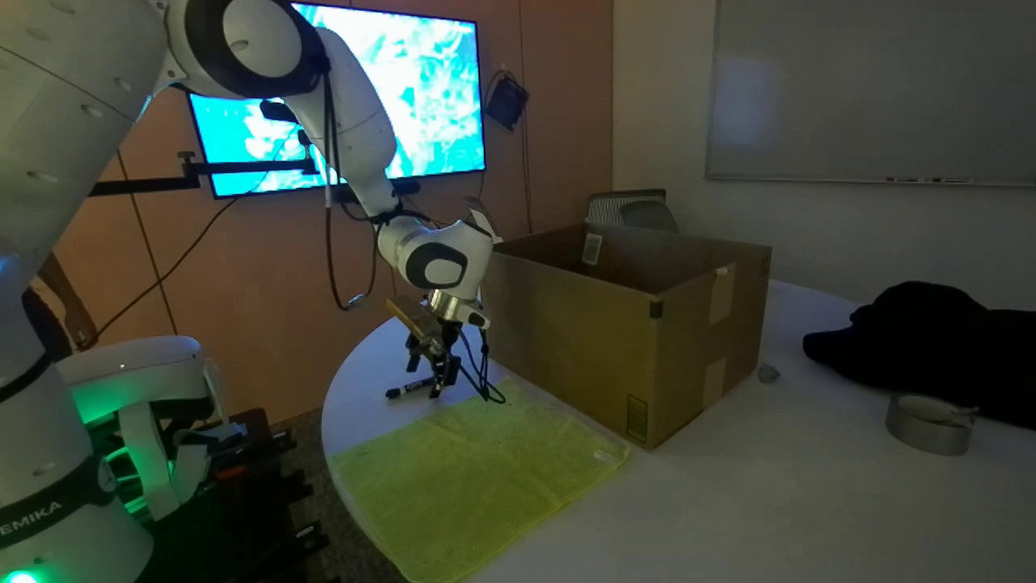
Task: Put the marker on the cloth, then fold the cloth and put it in the box
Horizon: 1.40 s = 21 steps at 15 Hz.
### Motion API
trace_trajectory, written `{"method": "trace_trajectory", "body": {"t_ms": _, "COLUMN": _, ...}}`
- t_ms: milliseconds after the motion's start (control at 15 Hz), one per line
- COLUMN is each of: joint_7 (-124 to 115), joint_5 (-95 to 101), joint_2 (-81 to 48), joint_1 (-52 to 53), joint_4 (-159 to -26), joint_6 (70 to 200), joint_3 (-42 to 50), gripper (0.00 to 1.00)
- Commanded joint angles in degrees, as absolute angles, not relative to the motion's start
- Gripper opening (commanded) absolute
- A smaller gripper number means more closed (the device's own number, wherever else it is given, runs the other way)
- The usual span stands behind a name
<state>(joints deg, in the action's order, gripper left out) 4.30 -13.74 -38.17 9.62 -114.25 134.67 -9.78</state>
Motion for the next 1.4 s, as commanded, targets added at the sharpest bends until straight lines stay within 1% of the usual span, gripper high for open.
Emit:
{"method": "trace_trajectory", "body": {"t_ms": 0, "joint_7": -0.95, "joint_5": -10.43, "joint_2": -39.46, "joint_1": 11.91, "joint_4": -113.5, "joint_6": 137.94, "joint_3": -8.76, "gripper": 1.0}}
{"method": "trace_trajectory", "body": {"t_ms": 600, "joint_7": -8.33, "joint_5": -3.53, "joint_2": -38.73, "joint_1": 15.69, "joint_4": -114.25, "joint_6": 137.49, "joint_3": -7.23, "gripper": 1.0}}
{"method": "trace_trajectory", "body": {"t_ms": 667, "joint_7": -8.8, "joint_5": -2.92, "joint_2": -38.57, "joint_1": 16.0, "joint_4": -114.58, "joint_6": 137.63, "joint_3": -7.16, "gripper": 0.99}}
{"method": "trace_trajectory", "body": {"t_ms": 733, "joint_7": -9.24, "joint_5": -2.52, "joint_2": -38.43, "joint_1": 16.26, "joint_4": -114.94, "joint_6": 137.74, "joint_3": -7.16, "gripper": 0.81}}
{"method": "trace_trajectory", "body": {"t_ms": 800, "joint_7": -9.7, "joint_5": -2.1, "joint_2": -38.31, "joint_1": 16.51, "joint_4": -115.22, "joint_6": 137.87, "joint_3": -7.1, "gripper": 0.74}}
{"method": "trace_trajectory", "body": {"t_ms": 867, "joint_7": -9.91, "joint_5": -1.84, "joint_2": -38.15, "joint_1": 16.57, "joint_4": -115.52, "joint_6": 137.88, "joint_3": -7.19, "gripper": 0.7}}
{"method": "trace_trajectory", "body": {"t_ms": 933, "joint_7": -10.32, "joint_5": -1.62, "joint_2": -38.0, "joint_1": 16.72, "joint_4": -115.82, "joint_6": 138.01, "joint_3": -7.14, "gripper": 0.63}}
{"method": "trace_trajectory", "body": {"t_ms": 1133, "joint_7": -10.61, "joint_5": -1.79, "joint_2": -37.21, "joint_1": 16.94, "joint_4": -116.26, "joint_6": 137.69, "joint_3": -7.37, "gripper": 0.38}}
{"method": "trace_trajectory", "body": {"t_ms": 1267, "joint_7": -10.8, "joint_5": -1.42, "joint_2": -36.65, "joint_1": 17.29, "joint_4": -116.3, "joint_6": 136.67, "joint_3": -7.2, "gripper": 0.24}}
{"method": "trace_trajectory", "body": {"t_ms": 1333, "joint_7": -10.73, "joint_5": -1.3, "joint_2": -36.32, "joint_1": 17.34, "joint_4": -116.35, "joint_6": 136.2, "joint_3": -7.17, "gripper": 0.16}}
